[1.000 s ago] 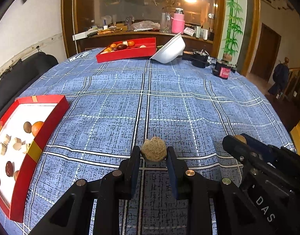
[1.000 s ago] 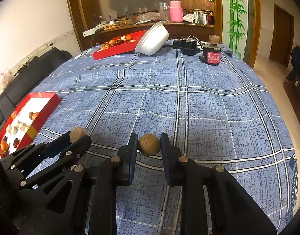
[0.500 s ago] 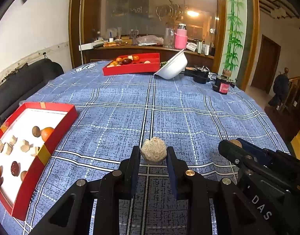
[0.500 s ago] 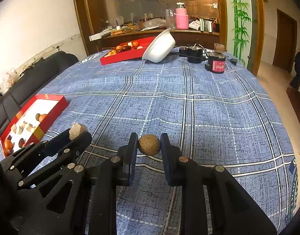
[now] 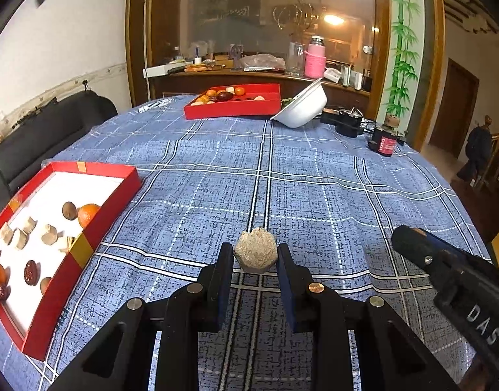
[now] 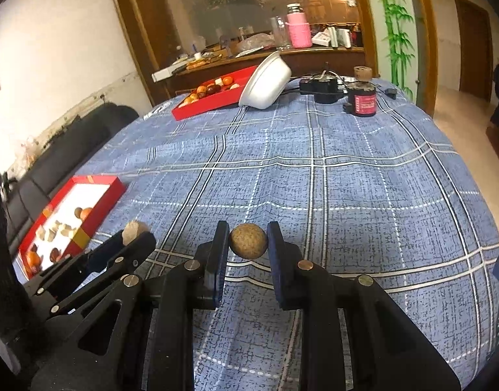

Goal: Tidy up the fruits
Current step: 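Carry the kiwi and tan ball over to the red box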

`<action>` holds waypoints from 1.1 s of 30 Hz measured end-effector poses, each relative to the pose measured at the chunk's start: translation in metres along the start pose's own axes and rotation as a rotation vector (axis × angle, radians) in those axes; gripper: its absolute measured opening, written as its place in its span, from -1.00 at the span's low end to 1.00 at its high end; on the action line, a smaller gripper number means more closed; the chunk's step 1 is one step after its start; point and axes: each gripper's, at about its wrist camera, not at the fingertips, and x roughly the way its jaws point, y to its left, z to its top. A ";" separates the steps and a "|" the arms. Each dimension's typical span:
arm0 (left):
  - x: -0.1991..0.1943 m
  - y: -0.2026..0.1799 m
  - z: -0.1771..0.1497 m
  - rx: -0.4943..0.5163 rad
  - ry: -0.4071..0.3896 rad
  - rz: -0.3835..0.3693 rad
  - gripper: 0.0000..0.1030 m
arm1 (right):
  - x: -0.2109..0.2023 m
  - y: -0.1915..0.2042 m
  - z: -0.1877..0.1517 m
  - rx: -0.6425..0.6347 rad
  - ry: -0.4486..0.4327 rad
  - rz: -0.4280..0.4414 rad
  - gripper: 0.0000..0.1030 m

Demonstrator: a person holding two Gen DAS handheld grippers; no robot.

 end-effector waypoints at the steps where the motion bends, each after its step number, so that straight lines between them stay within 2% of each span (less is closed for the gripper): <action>1: -0.002 -0.002 0.000 0.011 -0.010 0.003 -0.49 | -0.001 -0.003 0.000 0.013 -0.002 0.002 -0.58; 5: -0.012 -0.011 -0.002 0.058 -0.062 0.021 -0.49 | -0.002 -0.012 0.001 0.057 -0.003 0.017 -0.58; 10: -0.017 -0.008 -0.002 0.049 -0.088 0.032 -0.49 | -0.005 -0.002 0.000 0.016 -0.012 0.030 -0.58; 14: -0.018 -0.002 -0.001 0.023 -0.097 0.019 -0.49 | -0.011 0.006 0.001 -0.019 -0.048 0.007 -0.58; 21: -0.022 0.008 0.001 -0.025 -0.105 0.026 -0.49 | -0.016 0.019 0.004 -0.106 -0.126 -0.089 -0.58; 24: -0.041 0.017 0.003 -0.045 -0.130 0.038 -0.49 | -0.016 0.019 0.005 -0.123 -0.138 -0.116 -0.58; 28: -0.068 0.035 -0.001 -0.062 -0.136 0.050 -0.50 | -0.017 0.024 0.006 -0.141 -0.132 -0.120 -0.57; 33: -0.087 0.059 -0.014 -0.069 -0.112 0.084 -0.50 | -0.020 0.042 0.004 -0.179 -0.063 -0.074 -0.57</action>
